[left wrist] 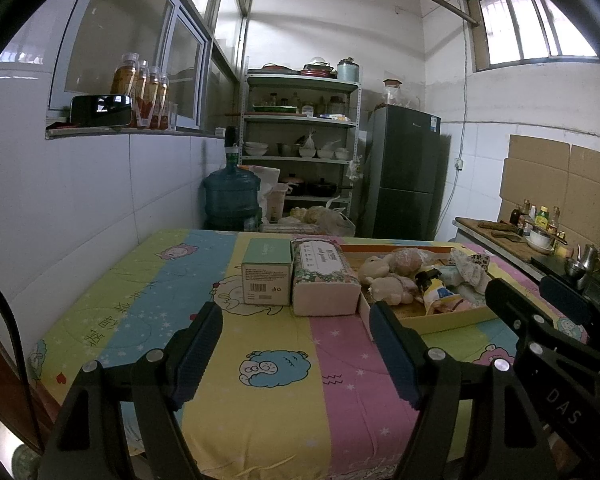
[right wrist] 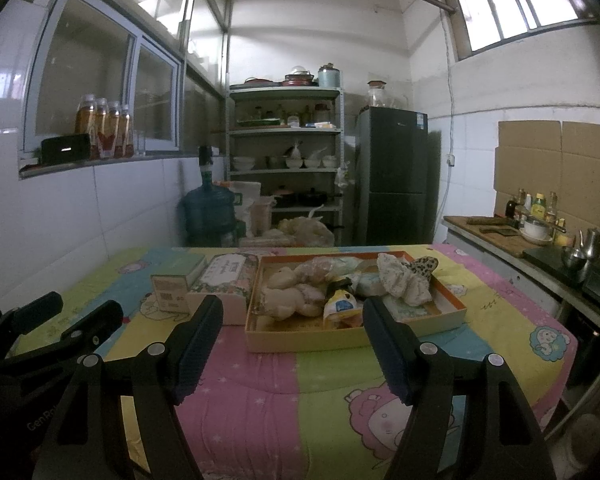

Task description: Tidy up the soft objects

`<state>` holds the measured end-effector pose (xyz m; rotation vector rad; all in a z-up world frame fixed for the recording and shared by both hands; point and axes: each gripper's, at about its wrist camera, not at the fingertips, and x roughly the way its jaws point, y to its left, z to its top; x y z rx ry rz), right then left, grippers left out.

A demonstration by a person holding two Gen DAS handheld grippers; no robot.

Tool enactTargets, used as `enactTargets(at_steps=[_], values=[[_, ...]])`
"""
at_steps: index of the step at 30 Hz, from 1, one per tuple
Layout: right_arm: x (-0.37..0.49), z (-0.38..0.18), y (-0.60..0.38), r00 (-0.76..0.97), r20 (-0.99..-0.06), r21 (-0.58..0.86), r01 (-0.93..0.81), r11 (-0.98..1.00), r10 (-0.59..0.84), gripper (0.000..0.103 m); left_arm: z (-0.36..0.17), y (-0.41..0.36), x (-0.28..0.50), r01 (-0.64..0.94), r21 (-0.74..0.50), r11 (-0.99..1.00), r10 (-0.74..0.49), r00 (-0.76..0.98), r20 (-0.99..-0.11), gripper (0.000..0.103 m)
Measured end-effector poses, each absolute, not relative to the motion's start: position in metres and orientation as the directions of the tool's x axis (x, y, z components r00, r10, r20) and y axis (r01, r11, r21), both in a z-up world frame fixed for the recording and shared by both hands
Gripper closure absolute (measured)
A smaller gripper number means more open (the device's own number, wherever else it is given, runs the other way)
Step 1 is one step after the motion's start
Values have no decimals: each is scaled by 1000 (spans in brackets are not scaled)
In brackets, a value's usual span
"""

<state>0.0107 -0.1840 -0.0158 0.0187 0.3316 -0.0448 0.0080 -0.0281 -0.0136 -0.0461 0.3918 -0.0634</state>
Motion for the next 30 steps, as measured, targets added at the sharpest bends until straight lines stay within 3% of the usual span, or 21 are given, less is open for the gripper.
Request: enactTargets(at_steps=[30], values=[[12, -16, -183, 946, -322, 9, 46, 999, -41, 29, -14, -26, 5, 52, -55, 997, -69, 924, -375, 28]])
